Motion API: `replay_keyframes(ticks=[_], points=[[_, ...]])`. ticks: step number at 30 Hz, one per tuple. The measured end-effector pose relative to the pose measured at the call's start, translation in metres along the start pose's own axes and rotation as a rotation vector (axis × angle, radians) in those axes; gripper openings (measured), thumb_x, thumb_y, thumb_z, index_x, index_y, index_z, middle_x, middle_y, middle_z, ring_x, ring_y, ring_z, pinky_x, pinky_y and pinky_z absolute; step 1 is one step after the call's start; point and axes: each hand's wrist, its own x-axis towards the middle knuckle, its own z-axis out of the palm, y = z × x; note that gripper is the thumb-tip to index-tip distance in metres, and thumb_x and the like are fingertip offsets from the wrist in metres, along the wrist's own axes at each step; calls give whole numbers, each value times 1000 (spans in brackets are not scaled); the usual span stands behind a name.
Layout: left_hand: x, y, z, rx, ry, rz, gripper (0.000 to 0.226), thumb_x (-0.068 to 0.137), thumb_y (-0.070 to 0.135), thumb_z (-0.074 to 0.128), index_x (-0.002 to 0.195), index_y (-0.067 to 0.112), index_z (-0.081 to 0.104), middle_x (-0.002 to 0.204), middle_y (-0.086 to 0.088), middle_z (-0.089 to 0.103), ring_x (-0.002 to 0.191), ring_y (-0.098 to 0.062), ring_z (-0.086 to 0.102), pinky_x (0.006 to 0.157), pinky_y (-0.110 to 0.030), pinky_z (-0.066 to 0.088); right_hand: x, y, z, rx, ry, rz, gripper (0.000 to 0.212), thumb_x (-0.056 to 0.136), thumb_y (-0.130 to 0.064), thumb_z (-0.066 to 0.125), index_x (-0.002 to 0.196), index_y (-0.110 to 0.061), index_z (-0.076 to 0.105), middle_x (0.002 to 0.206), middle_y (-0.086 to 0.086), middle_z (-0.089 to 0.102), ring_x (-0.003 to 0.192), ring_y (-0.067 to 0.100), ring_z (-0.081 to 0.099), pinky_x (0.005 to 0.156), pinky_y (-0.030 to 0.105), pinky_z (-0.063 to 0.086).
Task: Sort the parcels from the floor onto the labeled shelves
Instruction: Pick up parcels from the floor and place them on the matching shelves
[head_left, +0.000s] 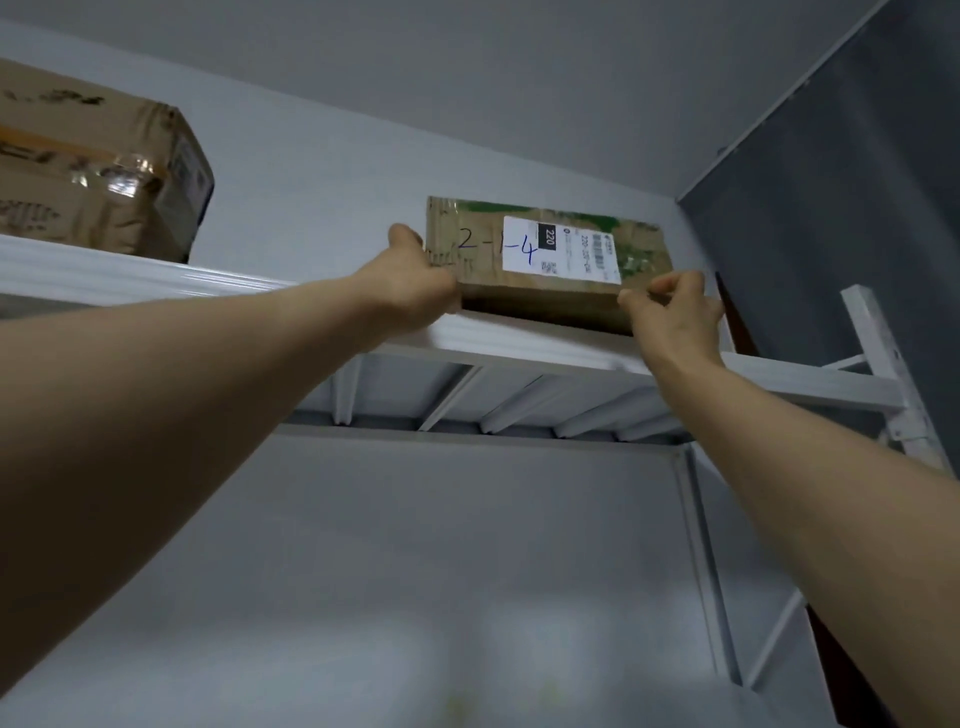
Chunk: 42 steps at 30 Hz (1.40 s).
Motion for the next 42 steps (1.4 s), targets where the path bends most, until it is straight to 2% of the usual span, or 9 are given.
replay_keyframes(ticks=[2, 6, 10, 13, 17, 28, 34, 38, 42], points=[[-1, 0, 12, 136, -21, -27, 70, 77, 33, 60, 136, 17, 27, 95, -4, 53, 107, -34, 52, 94, -46, 45, 3, 10, 0, -68, -12, 51, 31, 89, -43, 57, 111, -27, 43, 117, 1, 31, 99, 27, 52, 91, 35, 40], [4, 9, 35, 398, 23, -104, 65, 77, 39, 57, 137, 27, 37, 130, -19, 44, 119, -42, 40, 94, -45, 35, 9, 25, -2, -243, -53, 89, 43, 86, -48, 58, 121, -31, 39, 128, 10, 39, 109, 30, 40, 104, 45, 35], [6, 21, 57, 430, 16, -79, 42, 75, 30, 51, 117, 28, 52, 123, -19, 39, 109, -35, 30, 91, -44, 29, 11, 34, -2, -374, -74, 51, 55, 88, -48, 55, 137, -31, 40, 147, 13, 32, 135, 36, 31, 112, 48, 25], [12, 23, 72, 474, -35, -8, 32, 74, 26, 46, 106, 25, 51, 125, -15, 48, 132, -33, 26, 113, -53, 16, 7, 36, 3, -448, -81, -66, 57, 88, -49, 53, 141, -30, 43, 155, 11, 27, 143, 35, 23, 115, 50, 20], [18, 26, 87, 524, -120, 96, 38, 65, 29, 40, 102, 28, 46, 107, -7, 45, 136, -31, 25, 115, -59, 0, 1, 39, 14, -495, -144, -213, 56, 89, -51, 51, 141, -30, 44, 152, 8, 35, 141, 31, 25, 113, 49, 20], [33, 38, 118, 520, -173, 168, 43, 62, 31, 43, 104, 28, 50, 93, -6, 43, 107, -25, 24, 99, -50, 20, 20, 61, 10, -539, -147, -128, 60, 89, -58, 46, 140, -28, 42, 143, 9, 46, 131, 32, 37, 103, 50, 30], [34, 37, 122, 541, -217, 152, 55, 58, 36, 43, 113, 33, 49, 122, -12, 48, 126, -34, 28, 98, -50, 21, 24, 66, 4, -583, -216, -102, 60, 94, -63, 36, 143, -29, 39, 146, 10, 43, 133, 33, 35, 104, 52, 30], [20, 33, 118, 494, -107, 256, 73, 58, 32, 40, 130, 26, 48, 126, -10, 52, 136, -29, 25, 113, -50, 12, 16, 54, 7, -577, -205, -103, 58, 95, -63, 33, 139, -26, 43, 143, 13, 45, 131, 35, 36, 103, 51, 30], [2, 23, 104, 548, -9, 339, 82, 59, 31, 43, 140, 17, 45, 128, -10, 56, 136, -29, 28, 110, -48, 18, -7, 25, 19, -519, -171, -176, 54, 97, -58, 35, 135, -23, 49, 138, 15, 48, 129, 36, 38, 105, 49, 30]])
